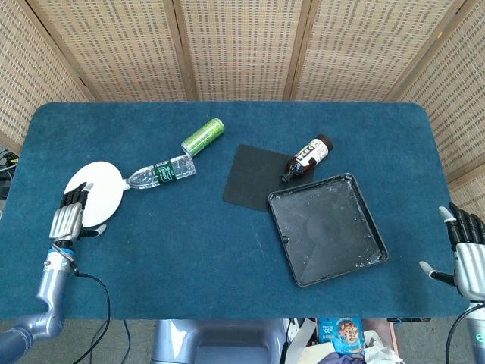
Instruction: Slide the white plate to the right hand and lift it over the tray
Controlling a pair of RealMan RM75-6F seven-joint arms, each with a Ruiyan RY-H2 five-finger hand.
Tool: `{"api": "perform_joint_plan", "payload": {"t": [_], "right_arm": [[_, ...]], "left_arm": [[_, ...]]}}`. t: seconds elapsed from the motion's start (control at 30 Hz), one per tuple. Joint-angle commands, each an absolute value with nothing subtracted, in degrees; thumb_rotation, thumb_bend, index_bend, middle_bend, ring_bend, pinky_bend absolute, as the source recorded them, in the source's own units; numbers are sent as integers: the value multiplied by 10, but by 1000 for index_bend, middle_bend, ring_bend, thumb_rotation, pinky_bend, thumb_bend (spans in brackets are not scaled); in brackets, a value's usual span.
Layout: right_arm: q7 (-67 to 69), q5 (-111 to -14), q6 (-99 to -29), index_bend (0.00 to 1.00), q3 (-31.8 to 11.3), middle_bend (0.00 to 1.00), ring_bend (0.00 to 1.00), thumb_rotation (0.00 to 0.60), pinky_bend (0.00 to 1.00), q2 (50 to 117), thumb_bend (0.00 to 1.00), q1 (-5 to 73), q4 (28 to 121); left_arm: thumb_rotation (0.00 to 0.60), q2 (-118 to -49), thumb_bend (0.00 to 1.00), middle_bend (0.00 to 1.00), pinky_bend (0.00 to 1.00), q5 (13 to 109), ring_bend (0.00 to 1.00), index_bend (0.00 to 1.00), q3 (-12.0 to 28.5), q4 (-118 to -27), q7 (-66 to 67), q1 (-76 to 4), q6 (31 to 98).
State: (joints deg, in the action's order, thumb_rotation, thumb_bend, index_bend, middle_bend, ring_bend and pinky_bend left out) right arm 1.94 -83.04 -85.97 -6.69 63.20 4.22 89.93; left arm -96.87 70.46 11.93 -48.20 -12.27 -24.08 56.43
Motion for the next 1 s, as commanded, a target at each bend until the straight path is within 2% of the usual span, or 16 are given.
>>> {"api": "perform_joint_plan", "payload": {"t": [0.03, 0.1, 0.2, 0.27, 0.37, 0.7, 0.87, 1.0], "right_arm": [[24, -827, -860, 0, -69, 0, 0, 600, 0, 632, 0, 42, 899], [27, -825, -861, 0, -70, 0, 0, 600, 0, 633, 0, 42, 898], [30, -823, -861, 0, -72, 0, 0, 600, 0, 634, 0, 42, 897], [32, -820, -859, 0, -73, 0, 0, 600, 0, 634, 0, 42, 895], [38, -816, -857, 0, -75, 0, 0, 600, 0, 635, 0, 43, 892], [44, -819, -856, 0, -74, 0, 0, 600, 0, 634, 0, 43, 890], [20, -822, -855, 0, -74, 0, 0, 600, 0, 646, 0, 49, 911], [11, -817, -861, 0, -75, 0, 0, 600, 0, 653, 0, 45, 912]], "left_arm": [[600, -989, 231, 0, 0, 683, 0, 13, 132, -455, -123, -253, 542], [600, -998, 230, 0, 0, 677, 0, 32, 135, -440, -120, -259, 531], [600, -1008, 237, 0, 0, 674, 0, 144, 139, -425, -122, -267, 524], [600, -1014, 295, 0, 0, 672, 0, 265, 143, -414, -125, -270, 523], [600, -1022, 392, 0, 0, 667, 0, 377, 149, -399, -127, -273, 527], [600, -1025, 472, 0, 0, 670, 0, 563, 167, -389, -165, -271, 569], [600, -1017, 494, 0, 0, 675, 0, 655, 184, -405, -193, -264, 623], [600, -998, 518, 0, 0, 701, 0, 681, 180, -436, -210, -255, 675]]}}
